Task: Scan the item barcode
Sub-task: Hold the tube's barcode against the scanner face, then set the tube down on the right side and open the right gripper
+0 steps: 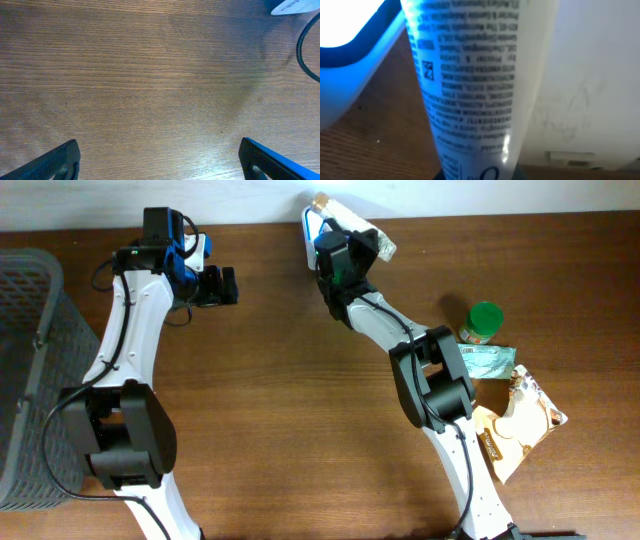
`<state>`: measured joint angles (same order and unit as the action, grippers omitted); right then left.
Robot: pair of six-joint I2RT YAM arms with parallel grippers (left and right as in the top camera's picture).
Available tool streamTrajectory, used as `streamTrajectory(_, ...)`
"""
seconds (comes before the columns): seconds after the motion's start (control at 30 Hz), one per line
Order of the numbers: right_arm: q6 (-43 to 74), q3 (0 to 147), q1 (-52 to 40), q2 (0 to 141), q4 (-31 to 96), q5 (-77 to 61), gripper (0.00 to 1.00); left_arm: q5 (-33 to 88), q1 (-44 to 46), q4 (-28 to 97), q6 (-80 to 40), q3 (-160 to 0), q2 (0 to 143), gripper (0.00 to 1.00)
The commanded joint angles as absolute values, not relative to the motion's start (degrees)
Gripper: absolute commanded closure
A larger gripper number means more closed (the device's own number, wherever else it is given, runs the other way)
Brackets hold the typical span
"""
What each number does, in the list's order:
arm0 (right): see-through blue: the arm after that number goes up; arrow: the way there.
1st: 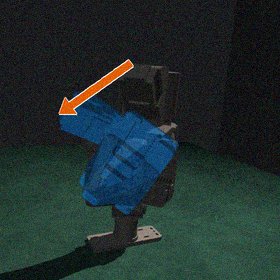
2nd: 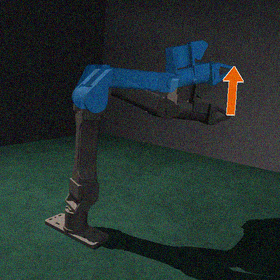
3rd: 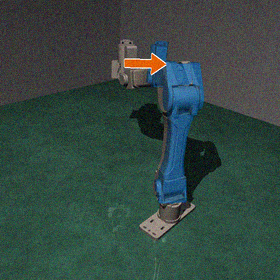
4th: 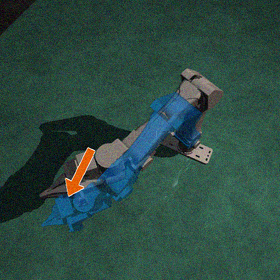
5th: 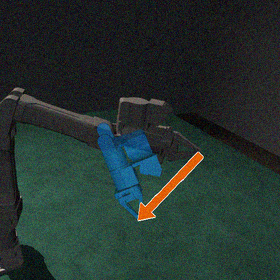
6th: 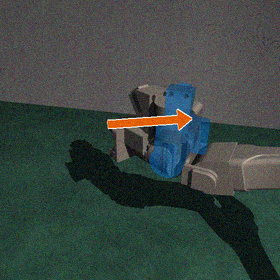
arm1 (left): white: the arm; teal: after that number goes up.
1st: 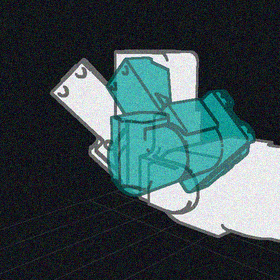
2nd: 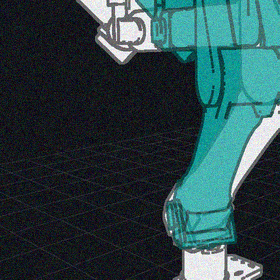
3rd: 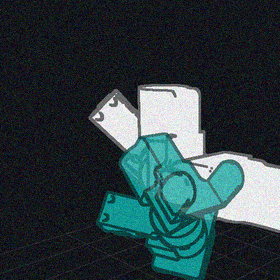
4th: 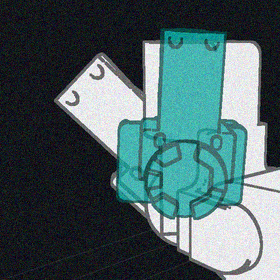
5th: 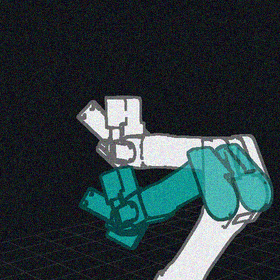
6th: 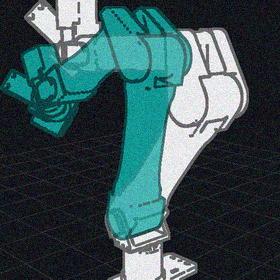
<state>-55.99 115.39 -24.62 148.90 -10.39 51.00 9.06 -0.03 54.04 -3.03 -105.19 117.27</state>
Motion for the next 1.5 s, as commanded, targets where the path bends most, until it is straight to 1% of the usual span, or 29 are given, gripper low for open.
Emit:
streamTrajectory(0.0, -55.48, 116.81, -24.77, 147.22, -11.40, 53.45, 0.96, 9.65, -0.03, 54.11, -3.81, -105.03, 117.32, 0.01)
streamTrajectory(0.13, -54.37, 116.81, -25.10, 146.26, -11.49, 53.82, 0.96, 9.65, -0.03, 54.11, -3.81, -105.03, 117.32, 0.01)
streamTrajectory(0.3, -45.89, 116.81, -25.45, 139.76, -10.85, 53.78, 0.96, 9.65, -0.01, 54.11, -3.81, -105.03, 117.32, 0.01)
streamTrajectory(0.37, -41.36, 116.81, -26.13, 136.07, -7.11, 51.88, 0.96, 9.65, -0.03, 54.11, -3.81, -105.03, 117.32, 0.01)
streamTrajectory(0.43, -35.86, 116.81, -27.00, 132.03, 1.02, 46.30, 0.96, 9.65, -0.03, 54.11, -3.81, -105.03, 117.32, 0.01)
streamTrajectory(0.47, -31.14, 116.81, -27.38, 129.19, 6.90, 42.19, 0.96, 9.65, -0.03, 54.11, -3.81, -105.03, 117.32, 0.01)
streamTrajectory(0.53, -19.38, 116.81, -27.42, 123.55, 17.82, 33.95, 0.96, 9.65, -0.01, 54.11, -3.81, -105.03, 117.32, 0.01)
streamTrajectory(0.6, -3.18, 116.81, -26.92, 117.27, 31.44, 24.69, 0.96, 9.65, -0.03, 54.11, -3.81, -105.03, 117.32, 0.01)
streamTrajectory(0.63, 1.96, 116.81, -26.50, 115.09, 36.16, 21.21, 0.96, 9.65, -0.03, 54.11, -3.81, -105.03, 117.32, 0.01)
streamTrajectory(0.7, 10.37, 116.81, -24.77, 110.28, 47.57, 12.71, 0.96, 9.65, -0.01, 54.11, -3.81, -105.03, 117.32, 0.01)
streamTrajectory(0.77, 15.68, 116.81, -21.85, 106.48, 60.23, 8.08, 0.96, 9.65, -0.03, 54.11, -3.81, -105.03, 117.32, 0.01)
streamTrajectory(0.87, 17.06, 116.46, -16.97, 106.13, 76.27, 7.03, 0.96, 9.67, -0.03, 54.11, -3.81, -105.03, 117.32, 0.01)
streamTrajectory(0.93, 17.06, 113.47, -13.91, 106.50, 82.39, 7.01, 0.96, 9.65, -0.03, 54.11, -3.81, -105.03, 117.32, 0.01)
streamTrajectory(1.03, 17.06, 102.76, -9.58, 106.54, 82.41, 7.05, 0.96, 9.65, -0.03, 54.11, -3.81, -105.03, 117.32, 0.01)
streamTrajectory(1.07, 17.02, 97.95, -7.88, 106.54, 81.12, 7.05, 0.96, 9.65, -0.03, 54.11, -3.81, -105.03, 117.32, 0.01)
streamTrajectory(1.13, 16.97, 92.77, -6.28, 106.54, 78.74, 7.05, 0.96, 9.65, -0.03, 54.11, -3.81, -105.03, 117.32, 0.01)
streamTrajectory(1.2, 14.35, 84.97, -4.64, 106.54, 74.85, 7.20, 0.96, 9.65, -0.03, 54.11, -3.81, -105.03, 117.32, 0.01)
streamTrajectory(1.23, 13.78, 82.87, -4.36, 106.54, 73.87, 7.53, 0.94, 9.65, -0.03, 54.11, -3.81, -105.03, 117.32, 0.01)
streamTrajectory(1.3, 13.78, 80.68, -4.36, 106.54, 73.01, 8.23, 0.82, 9.65, -0.03, 54.11, -3.81, -105.03, 117.32, 0.01)
streamTrajectory(1.33, 13.80, 80.44, -4.36, 106.54, 73.06, 8.19, 0.77, 9.67, -0.03, 54.11, -3.81, -105.03, 117.32, 0.01)
streamTrajectory(1.4, 14.00, 80.71, -4.36, 106.52, 73.12, 8.12, 0.61, 9.65, -0.03, 54.11, -3.81, -105.03, 117.32, 0.01)
streamTrajectory(1.43, 13.98, 81.25, -4.38, 106.52, 73.30, 8.08, 0.57, 9.65, -0.03, 54.11, -3.81, -105.03, 117.32, 0.01)
streamTrajectory(1.47, 13.98, 82.19, -4.38, 106.50, 73.82, 7.86, 0.56, 9.67, -0.01, 54.11, -3.81, -105.03, 117.32, 0.01)
